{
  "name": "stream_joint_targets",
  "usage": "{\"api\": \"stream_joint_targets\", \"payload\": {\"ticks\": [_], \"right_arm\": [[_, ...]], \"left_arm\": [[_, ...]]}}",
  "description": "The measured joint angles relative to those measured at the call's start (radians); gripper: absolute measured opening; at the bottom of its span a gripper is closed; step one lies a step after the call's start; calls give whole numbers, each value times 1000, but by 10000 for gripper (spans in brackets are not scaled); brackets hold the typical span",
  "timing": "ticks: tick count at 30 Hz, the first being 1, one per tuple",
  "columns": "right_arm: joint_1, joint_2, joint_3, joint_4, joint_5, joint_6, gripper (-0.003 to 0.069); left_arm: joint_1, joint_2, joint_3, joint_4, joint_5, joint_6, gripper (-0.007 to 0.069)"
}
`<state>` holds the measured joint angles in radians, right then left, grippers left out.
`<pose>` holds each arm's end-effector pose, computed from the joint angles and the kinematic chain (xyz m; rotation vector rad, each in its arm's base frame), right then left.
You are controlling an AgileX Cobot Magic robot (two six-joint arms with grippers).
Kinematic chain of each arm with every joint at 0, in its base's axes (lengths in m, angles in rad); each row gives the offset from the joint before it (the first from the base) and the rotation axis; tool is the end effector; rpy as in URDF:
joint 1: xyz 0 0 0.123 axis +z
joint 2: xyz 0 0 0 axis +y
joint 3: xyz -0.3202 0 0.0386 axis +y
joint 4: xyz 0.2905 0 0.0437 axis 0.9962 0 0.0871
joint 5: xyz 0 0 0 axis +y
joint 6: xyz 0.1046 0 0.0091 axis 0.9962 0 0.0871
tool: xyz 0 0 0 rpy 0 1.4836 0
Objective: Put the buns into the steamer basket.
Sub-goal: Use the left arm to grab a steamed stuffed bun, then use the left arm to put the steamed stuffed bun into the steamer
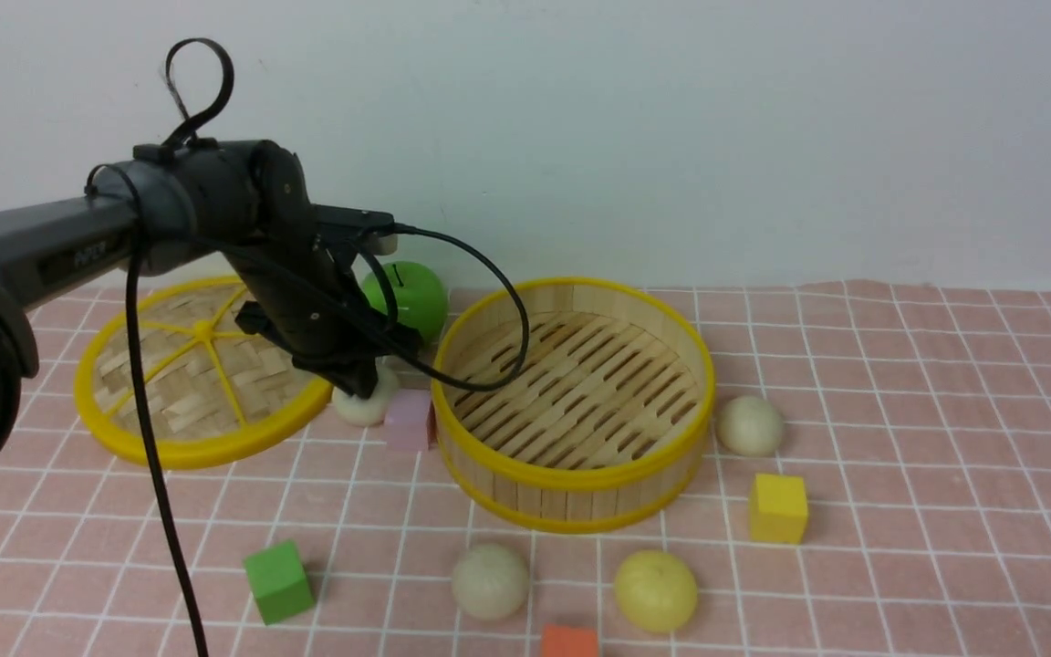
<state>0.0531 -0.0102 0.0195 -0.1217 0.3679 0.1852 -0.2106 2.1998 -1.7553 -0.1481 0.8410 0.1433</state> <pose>0.0710 -0.0008 0.1695 0.0475 1.8577 0.0460 0.5248 -0.1240 0.1767 0.3805 2.7415 -0.1961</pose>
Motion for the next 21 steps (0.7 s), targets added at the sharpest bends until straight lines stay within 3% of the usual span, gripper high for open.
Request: {"api": "stream_joint_targets", "payload": {"ticks": [8,14,21], "right_arm": [[0,0,0,0,0,0,238],[0,0,0,0,0,0,238],[0,0,0,0,0,0,238]], "left_arm": [[0,-88,0,8,51,0,-13],[0,-188,0,3,183,0,-13],[-87,-265,1,-123,232,78,-13]]}}
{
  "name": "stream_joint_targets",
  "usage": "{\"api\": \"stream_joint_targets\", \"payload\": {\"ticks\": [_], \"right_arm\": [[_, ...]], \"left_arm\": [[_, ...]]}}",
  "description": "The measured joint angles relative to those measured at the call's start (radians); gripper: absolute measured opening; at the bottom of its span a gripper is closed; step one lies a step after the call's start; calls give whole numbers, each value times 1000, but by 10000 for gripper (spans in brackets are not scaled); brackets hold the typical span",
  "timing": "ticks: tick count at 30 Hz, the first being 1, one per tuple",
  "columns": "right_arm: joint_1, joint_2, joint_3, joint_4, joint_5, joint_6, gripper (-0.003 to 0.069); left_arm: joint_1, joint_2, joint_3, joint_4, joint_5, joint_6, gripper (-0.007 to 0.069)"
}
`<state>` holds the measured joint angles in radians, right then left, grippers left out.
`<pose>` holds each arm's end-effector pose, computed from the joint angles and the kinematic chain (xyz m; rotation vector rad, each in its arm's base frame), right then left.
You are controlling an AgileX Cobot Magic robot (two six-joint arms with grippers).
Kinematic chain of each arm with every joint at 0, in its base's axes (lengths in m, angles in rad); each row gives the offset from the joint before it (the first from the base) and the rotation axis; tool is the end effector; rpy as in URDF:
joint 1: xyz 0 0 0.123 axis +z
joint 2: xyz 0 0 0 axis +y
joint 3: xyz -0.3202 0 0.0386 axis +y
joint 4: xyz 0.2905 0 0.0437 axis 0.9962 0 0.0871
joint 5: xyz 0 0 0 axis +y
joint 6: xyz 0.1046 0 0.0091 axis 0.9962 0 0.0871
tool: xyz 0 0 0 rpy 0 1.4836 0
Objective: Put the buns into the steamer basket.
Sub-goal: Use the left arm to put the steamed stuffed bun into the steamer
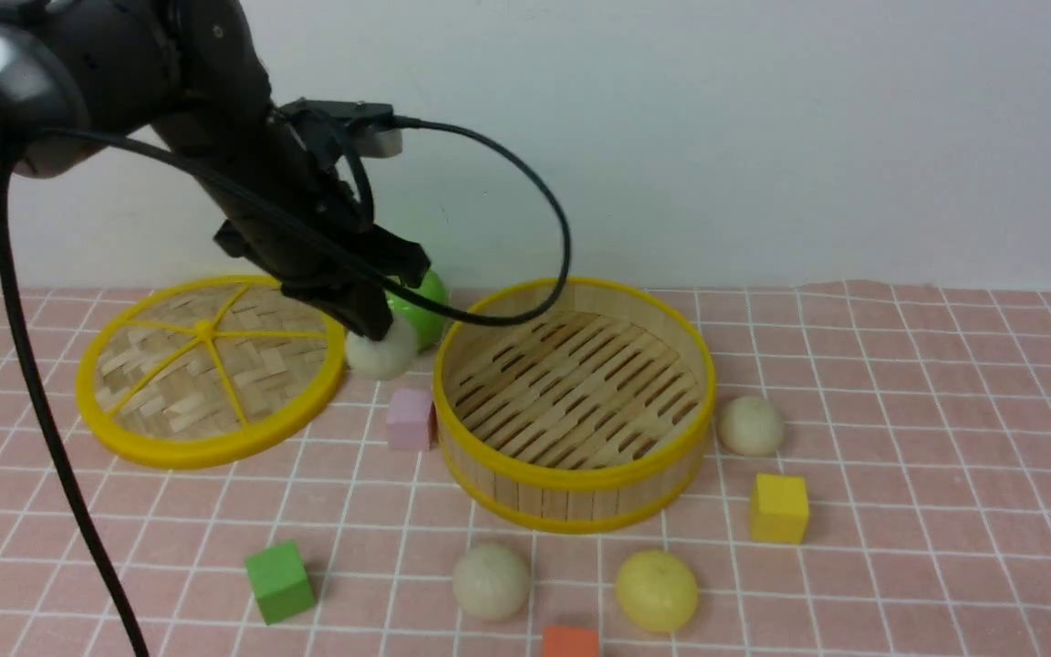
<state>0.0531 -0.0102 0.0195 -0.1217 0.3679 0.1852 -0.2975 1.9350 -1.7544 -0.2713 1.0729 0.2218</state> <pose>0.0710 -0.0008 0.1695 0.0475 1.8577 0.0460 0.4568 -0.1659 0.3061 0.5921 2.6591 -0.3837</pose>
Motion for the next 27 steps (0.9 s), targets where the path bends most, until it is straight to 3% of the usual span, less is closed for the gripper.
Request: {"api": "stream_joint_targets", "payload": {"ticks": [3,7,17,19,23,25,27], "right_arm": [[0,0,0,0,0,0,238],[0,0,0,0,0,0,238],[0,0,0,0,0,0,238],[0,0,0,0,0,0,238],[0,0,0,0,0,0,238],[0,0,0,0,0,0,238],[0,0,0,0,0,0,238]], "left_arm": [[-68,4,0,-11,-51,17,-13],[-143,40,0,66,-189,22,-13],[-153,164,0,215,-363,-71,13],[-153,177,0,227,-373,-73,39],[-153,207,0,285,-376,-99,168],[-153,193,0,297,-375,-160,268],[-154,160,0,292,-359,-214,322]]}}
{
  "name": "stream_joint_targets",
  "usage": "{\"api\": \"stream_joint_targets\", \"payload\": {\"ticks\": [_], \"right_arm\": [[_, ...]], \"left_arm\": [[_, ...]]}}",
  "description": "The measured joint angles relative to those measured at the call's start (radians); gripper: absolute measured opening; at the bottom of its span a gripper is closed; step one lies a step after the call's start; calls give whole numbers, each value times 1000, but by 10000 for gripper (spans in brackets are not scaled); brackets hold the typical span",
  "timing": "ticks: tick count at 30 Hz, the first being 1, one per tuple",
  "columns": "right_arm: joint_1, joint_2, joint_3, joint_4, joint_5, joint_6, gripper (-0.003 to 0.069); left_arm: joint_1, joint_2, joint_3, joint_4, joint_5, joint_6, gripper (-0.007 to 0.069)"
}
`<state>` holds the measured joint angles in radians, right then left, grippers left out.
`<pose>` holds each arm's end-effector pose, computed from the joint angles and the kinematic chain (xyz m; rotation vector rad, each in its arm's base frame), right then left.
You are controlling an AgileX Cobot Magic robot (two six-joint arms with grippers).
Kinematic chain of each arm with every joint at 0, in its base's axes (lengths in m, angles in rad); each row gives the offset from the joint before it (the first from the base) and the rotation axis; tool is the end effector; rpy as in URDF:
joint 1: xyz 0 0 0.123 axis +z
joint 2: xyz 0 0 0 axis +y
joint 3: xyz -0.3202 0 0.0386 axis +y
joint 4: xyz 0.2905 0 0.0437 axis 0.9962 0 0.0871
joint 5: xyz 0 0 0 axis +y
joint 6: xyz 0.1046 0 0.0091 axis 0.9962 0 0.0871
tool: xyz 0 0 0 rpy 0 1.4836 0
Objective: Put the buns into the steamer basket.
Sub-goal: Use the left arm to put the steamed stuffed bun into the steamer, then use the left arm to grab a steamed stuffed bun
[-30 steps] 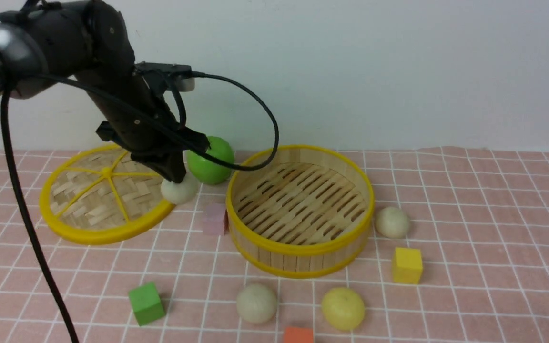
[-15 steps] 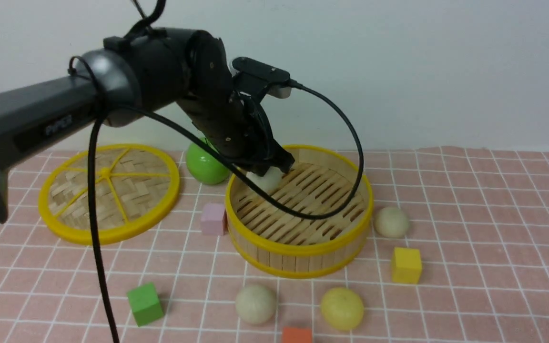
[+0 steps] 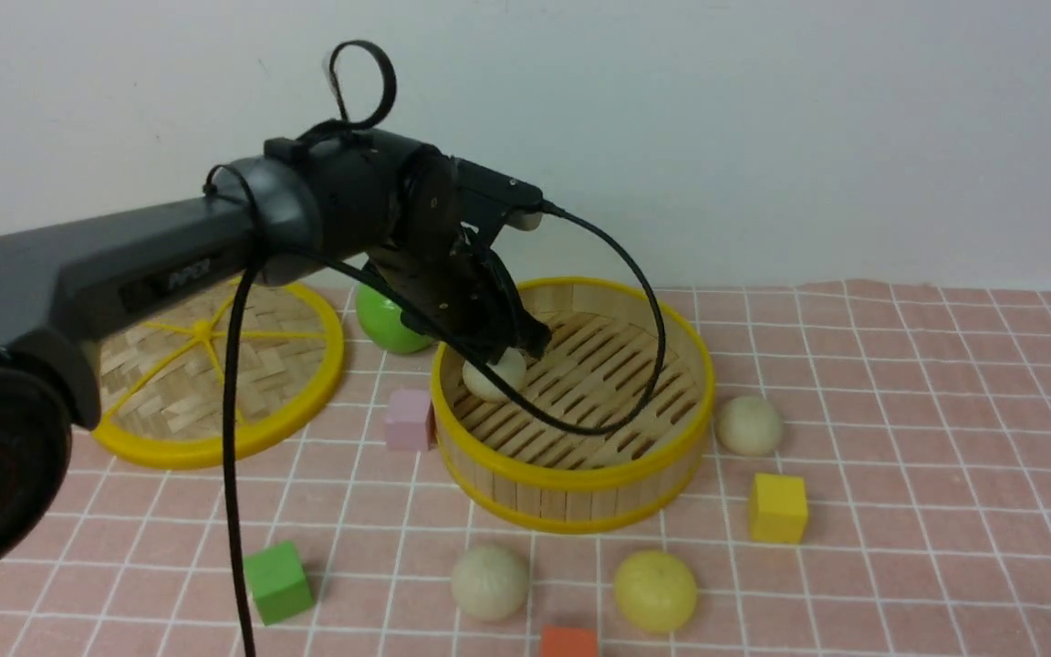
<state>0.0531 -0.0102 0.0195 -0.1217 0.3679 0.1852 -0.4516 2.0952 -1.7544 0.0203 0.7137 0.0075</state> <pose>0.0710 -0.0008 0.1695 0.0475 1.8577 0.0460 0.4880 -0.2351 0.2385 0.5929 2.4749 -0.1520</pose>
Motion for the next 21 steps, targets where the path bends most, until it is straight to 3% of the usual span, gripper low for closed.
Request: {"api": "stream_joint_targets", "payload": {"ticks": [3,7,10,15,21], "right_arm": [[0,0,0,0,0,0,238],[0,0,0,0,0,0,238],[0,0,0,0,0,0,238],[0,0,0,0,0,0,238],[0,0,0,0,0,0,238]], "left_arm": [[-4,-88,-1,-36,82,-54,365],[-18,-187,13,-93,228,-66,351],[-55,-265,131,-150,331,-67,258],[-120,-278,324,-163,346,-70,148],[-200,-250,389,-152,261,-70,177]]}}
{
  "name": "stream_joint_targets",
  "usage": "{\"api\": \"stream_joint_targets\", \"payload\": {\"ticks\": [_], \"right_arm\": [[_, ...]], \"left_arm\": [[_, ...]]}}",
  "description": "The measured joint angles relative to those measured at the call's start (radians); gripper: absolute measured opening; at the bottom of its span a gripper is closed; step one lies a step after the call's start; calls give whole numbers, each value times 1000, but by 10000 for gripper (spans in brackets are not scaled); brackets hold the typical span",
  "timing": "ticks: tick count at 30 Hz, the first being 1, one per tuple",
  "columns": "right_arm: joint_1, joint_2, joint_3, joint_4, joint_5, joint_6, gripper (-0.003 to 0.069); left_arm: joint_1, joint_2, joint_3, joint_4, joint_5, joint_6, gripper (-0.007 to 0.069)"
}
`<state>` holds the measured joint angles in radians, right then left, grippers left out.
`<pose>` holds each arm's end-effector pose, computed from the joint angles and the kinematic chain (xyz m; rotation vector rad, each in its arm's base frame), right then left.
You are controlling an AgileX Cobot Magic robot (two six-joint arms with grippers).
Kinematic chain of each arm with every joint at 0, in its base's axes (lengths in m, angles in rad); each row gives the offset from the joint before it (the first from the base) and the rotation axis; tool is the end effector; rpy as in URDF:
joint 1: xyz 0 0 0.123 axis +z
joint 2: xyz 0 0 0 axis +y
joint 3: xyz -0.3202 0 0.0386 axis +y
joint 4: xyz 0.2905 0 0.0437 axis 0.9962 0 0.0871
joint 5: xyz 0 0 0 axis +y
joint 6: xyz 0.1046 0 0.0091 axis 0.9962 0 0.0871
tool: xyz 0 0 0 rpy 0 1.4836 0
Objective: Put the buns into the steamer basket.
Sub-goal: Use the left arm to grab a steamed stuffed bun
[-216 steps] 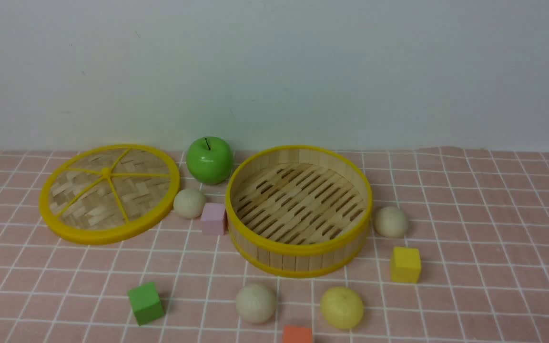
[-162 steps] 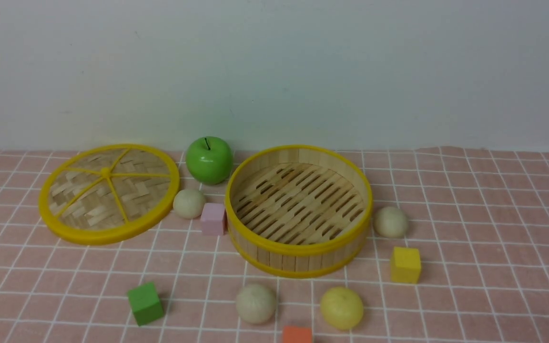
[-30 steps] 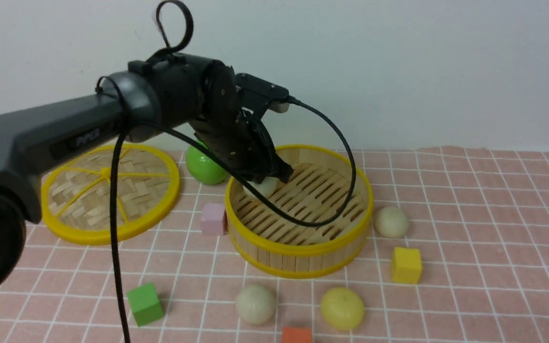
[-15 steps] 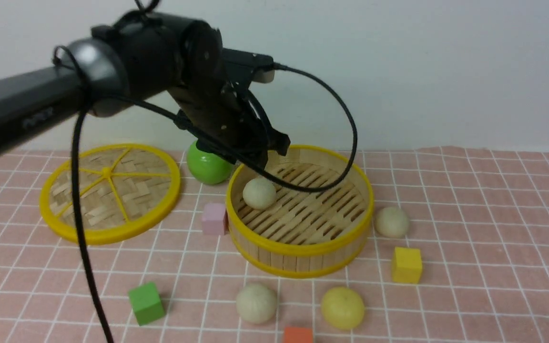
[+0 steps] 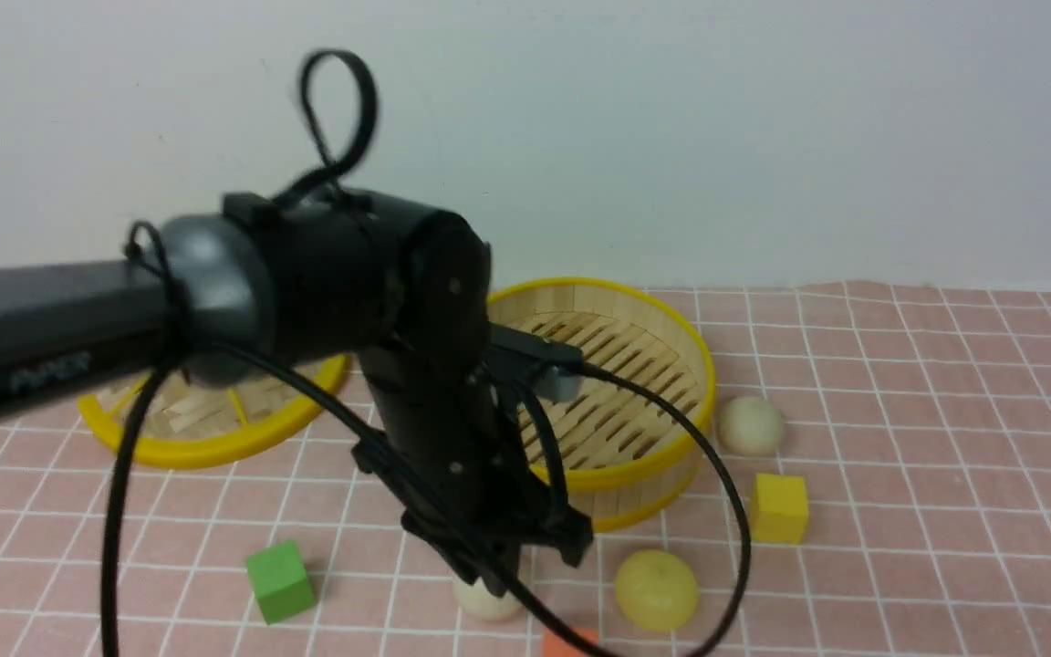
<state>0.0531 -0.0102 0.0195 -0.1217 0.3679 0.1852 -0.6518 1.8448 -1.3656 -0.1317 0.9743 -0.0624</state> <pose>0.0710 -0.0008 0.1695 0.0475 1.8577 0.0460 0.3296 -0.2659 0.2235 0.7752 2.8763 -0.2696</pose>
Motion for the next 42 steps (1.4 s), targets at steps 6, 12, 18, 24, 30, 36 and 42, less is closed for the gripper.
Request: {"api": "stream_joint_targets", "payload": {"ticks": [6,12,18,24,30,36,42], "right_arm": [[0,0,0,0,0,0,238],[0,0,0,0,0,0,238],[0,0,0,0,0,0,238],[0,0,0,0,0,0,238],[0,0,0,0,0,0,238],[0,0,0,0,0,0,238],[0,0,0,0,0,0,238]], "left_arm": [[-25,32,0,80,-94,0,279],[-25,40,0,142,-101,0,296],[-25,80,0,172,-104,-1,298],[-25,110,0,170,-127,-1,298],[-25,111,0,180,-138,-1,217],[-25,111,0,235,-154,-1,47],[-25,107,0,236,-128,-1,1]]}}
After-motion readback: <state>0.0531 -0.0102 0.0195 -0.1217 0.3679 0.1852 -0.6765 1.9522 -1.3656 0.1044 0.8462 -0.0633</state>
